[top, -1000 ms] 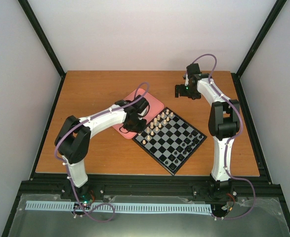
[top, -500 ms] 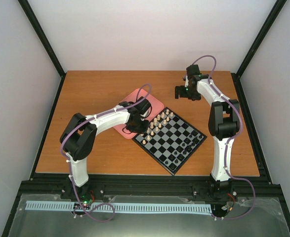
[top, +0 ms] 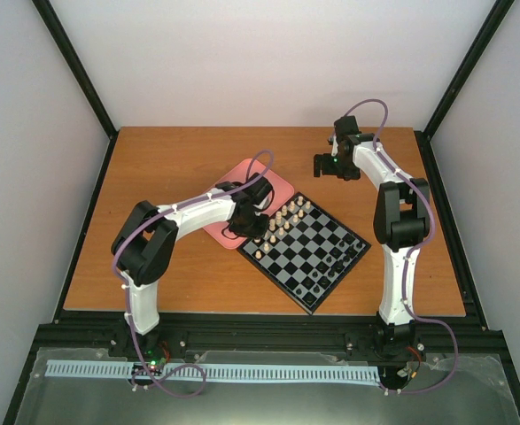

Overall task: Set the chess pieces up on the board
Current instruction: Place the chess piece on the chessboard.

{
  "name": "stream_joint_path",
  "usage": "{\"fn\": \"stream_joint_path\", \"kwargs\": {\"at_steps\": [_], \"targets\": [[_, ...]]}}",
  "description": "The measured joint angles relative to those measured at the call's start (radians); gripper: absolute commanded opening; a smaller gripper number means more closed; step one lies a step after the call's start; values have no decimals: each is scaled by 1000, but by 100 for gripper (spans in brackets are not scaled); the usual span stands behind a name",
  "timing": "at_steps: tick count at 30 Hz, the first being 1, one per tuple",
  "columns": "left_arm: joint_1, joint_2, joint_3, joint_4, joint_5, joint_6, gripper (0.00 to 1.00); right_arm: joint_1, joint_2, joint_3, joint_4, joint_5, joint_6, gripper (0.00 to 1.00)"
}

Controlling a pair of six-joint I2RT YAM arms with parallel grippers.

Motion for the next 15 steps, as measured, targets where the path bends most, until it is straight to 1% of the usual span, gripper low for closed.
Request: {"fn": "stream_joint_path", "kwargs": {"at_steps": [5,8,11,15], "targets": [[0,2,2,0,3,0,12,0,0,0,0,0,0,100],[0,2,2,0,3,0,14,0,0,0,0,0,0,100],[0,1,0,2,3,1,23,0,0,0,0,0,0,100],[0,-1,-6,0,2,3,30,0,0,0,0,0,0,100]]}}
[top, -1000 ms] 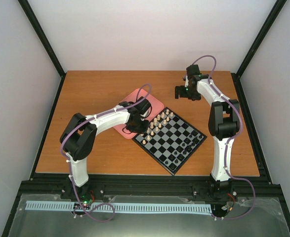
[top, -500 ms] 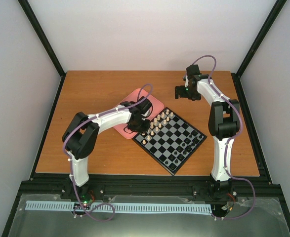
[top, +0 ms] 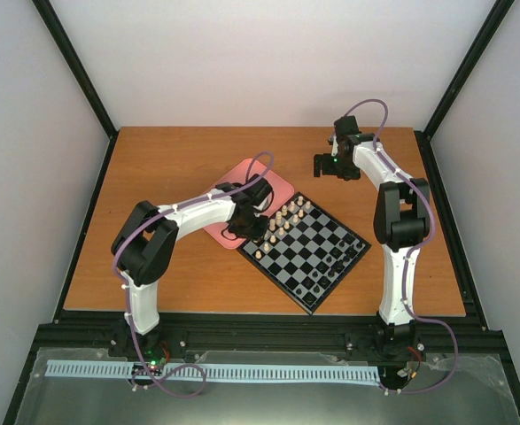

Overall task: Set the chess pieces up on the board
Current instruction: Place the chess piece on the chessboard, then pick up the chess piece from the storage box.

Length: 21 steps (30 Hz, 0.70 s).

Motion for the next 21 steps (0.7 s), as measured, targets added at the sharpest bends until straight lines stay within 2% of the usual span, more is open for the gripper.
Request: {"fn": "stream_joint_path", "kwargs": {"at_steps": [6,13,21], "targets": [[0,-2,-11,-2,-2,3,43,0,0,0,0,0,0,100],[0,-11,-12,-3,-5,6,45,0,0,0,0,-1,0,100],[0,-110,3,-54,-62,21,57,0,0,0,0,-4,0,100]]}}
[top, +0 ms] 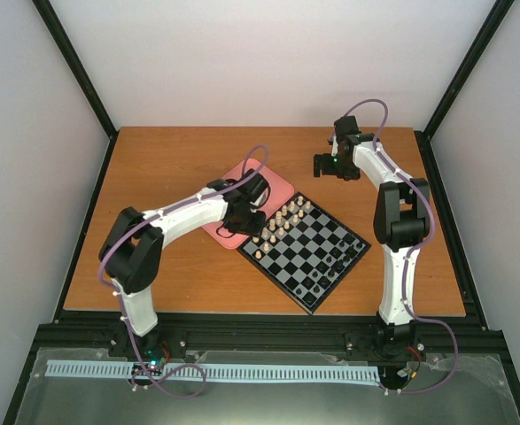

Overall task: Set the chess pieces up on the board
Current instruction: Pick up the chess piece from the storage box.

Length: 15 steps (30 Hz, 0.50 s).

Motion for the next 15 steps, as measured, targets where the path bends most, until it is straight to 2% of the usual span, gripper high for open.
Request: {"fn": "stream_joint_path", "kwargs": {"at_steps": [6,9,13,15], "targets": [[64,-57,42,-23,-84,35,61,0,0,0,0,-3,0,100],[178,-49,44,-25,-117,49,66,0,0,0,0,-7,0,100],[346,-8,46,-24,-167,66,67,0,0,0,0,-12,0,100],[394,21,46,-24,-180,68,67,0,0,0,0,-14,0,100]]}}
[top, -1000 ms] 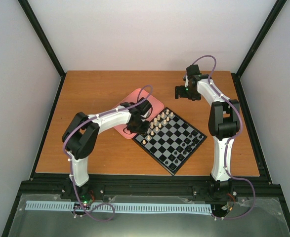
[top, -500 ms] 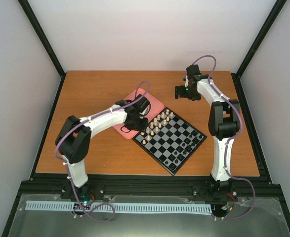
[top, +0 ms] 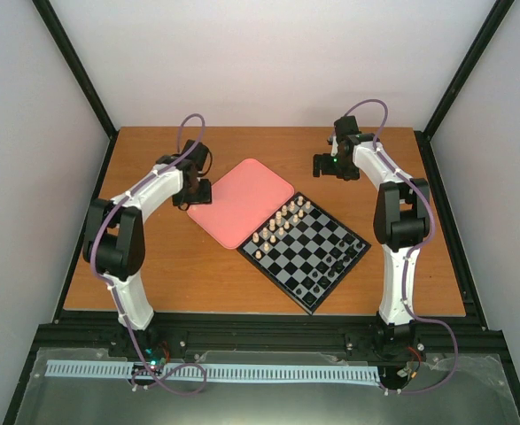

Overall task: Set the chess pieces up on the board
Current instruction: Pick up the chess piece from the storage box.

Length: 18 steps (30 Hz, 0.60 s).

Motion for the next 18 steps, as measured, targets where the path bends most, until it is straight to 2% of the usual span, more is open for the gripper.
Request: {"fn": "stream_joint_path", "kwargs": {"at_steps": [5,10,15,18], "targets": [[43,68,0,2,-6,10,66,0,0,0,0,-2,0,100],[56,122,2,9,-1,19,56,0,0,0,0,-2,0,100],[75,150,10,11,5,24,53,0,0,0,-1,-2,0,100],[80,163,32,12,6,25,47,0,0,2,-2,-2,0,100]]}}
